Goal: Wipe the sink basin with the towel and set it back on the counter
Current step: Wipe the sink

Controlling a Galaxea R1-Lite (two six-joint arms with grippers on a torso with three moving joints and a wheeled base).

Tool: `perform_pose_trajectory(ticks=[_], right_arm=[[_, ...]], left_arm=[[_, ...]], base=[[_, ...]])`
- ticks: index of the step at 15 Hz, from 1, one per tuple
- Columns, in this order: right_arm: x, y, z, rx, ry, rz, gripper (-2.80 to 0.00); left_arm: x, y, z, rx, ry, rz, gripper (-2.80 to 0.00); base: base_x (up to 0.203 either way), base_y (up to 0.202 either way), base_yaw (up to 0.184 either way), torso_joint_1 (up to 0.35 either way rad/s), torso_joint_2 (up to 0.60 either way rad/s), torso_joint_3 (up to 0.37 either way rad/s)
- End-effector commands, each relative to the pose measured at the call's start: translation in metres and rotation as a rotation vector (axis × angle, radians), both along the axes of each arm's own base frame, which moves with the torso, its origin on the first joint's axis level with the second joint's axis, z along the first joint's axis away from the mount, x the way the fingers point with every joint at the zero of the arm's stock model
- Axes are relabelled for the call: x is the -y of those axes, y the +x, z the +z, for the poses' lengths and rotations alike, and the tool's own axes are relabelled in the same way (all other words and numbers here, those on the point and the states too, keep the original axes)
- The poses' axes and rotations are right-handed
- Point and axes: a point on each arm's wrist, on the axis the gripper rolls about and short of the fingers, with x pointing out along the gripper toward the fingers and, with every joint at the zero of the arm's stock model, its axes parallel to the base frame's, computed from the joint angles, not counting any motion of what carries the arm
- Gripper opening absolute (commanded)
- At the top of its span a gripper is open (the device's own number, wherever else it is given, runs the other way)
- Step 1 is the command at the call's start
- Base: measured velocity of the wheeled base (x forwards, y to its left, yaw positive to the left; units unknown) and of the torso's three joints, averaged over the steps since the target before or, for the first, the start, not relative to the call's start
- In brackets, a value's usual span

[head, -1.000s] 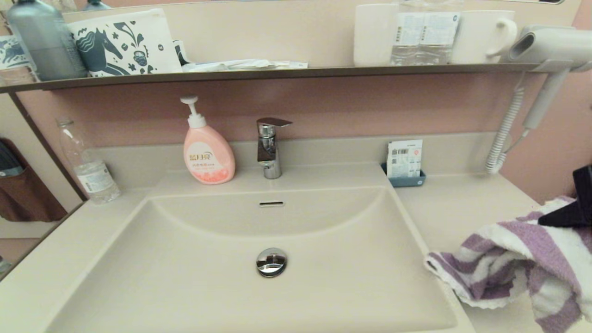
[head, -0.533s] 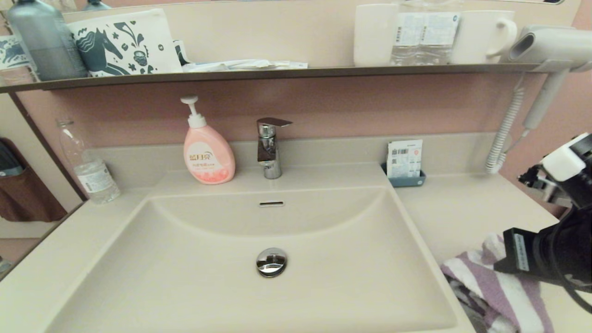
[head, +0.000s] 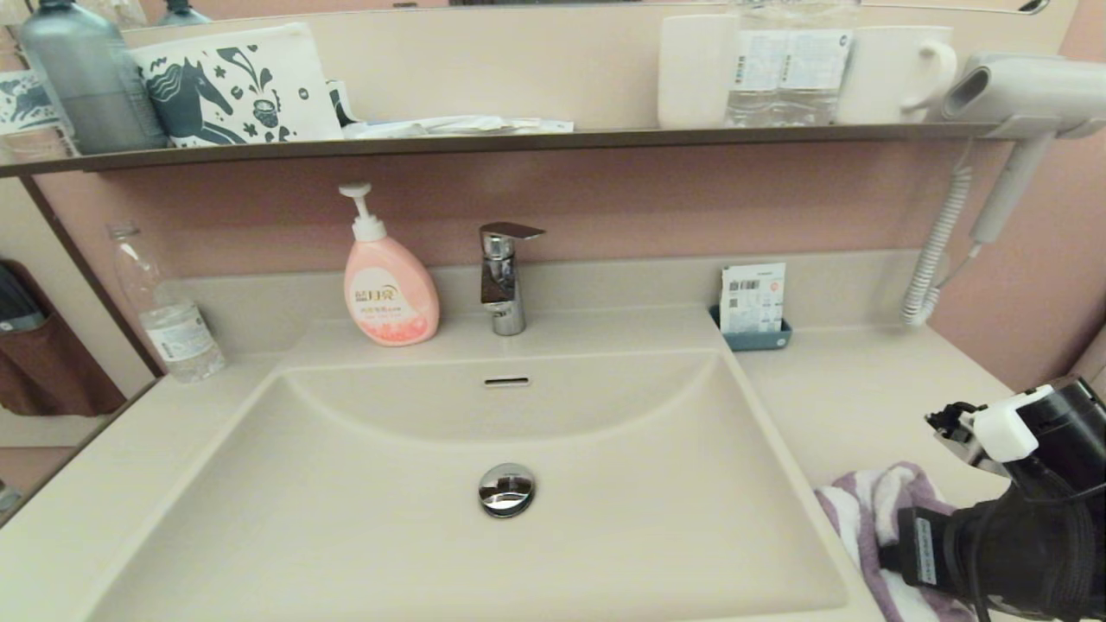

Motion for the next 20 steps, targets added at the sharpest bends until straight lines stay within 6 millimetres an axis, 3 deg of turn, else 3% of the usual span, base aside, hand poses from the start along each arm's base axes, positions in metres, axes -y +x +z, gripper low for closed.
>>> perform_pose_trajectory(ticks=[1,3,7,12,20], right_arm=[[0.001,0.002,-0.007,-0.038,0.074,0.028,-2.8],[0.009,0.008,-0.01,-0.116,0.219,0.078,-2.8],[0.028,0.031,-0.033,-0.203,0.25,0.044,-2.8],[0.05,0.053,-0.021,0.03,0.312,0.044,-2.8],[0.045,0.094,-0.036,0.2,0.352,0.041,-2.8]], left_arm=[[0.0,0.0,0.0,0.0,-0.001,0.001,-2.8],[0.0,0.0,0.0,0.0,-0.001,0.001,-2.8],[0.0,0.0,0.0,0.0,-0.001,0.001,-2.8],[0.0,0.0,0.0,0.0,-0.001,0.001,-2.8],[0.0,0.0,0.0,0.0,-0.001,0.001,-2.8]], base=[[0.0,0.0,0.0,0.0,0.0,0.0],[0.0,0.0,0.0,0.0,0.0,0.0],[0.0,0.0,0.0,0.0,0.0,0.0],[0.0,0.0,0.0,0.0,0.0,0.0],[0.0,0.0,0.0,0.0,0.0,0.0]])
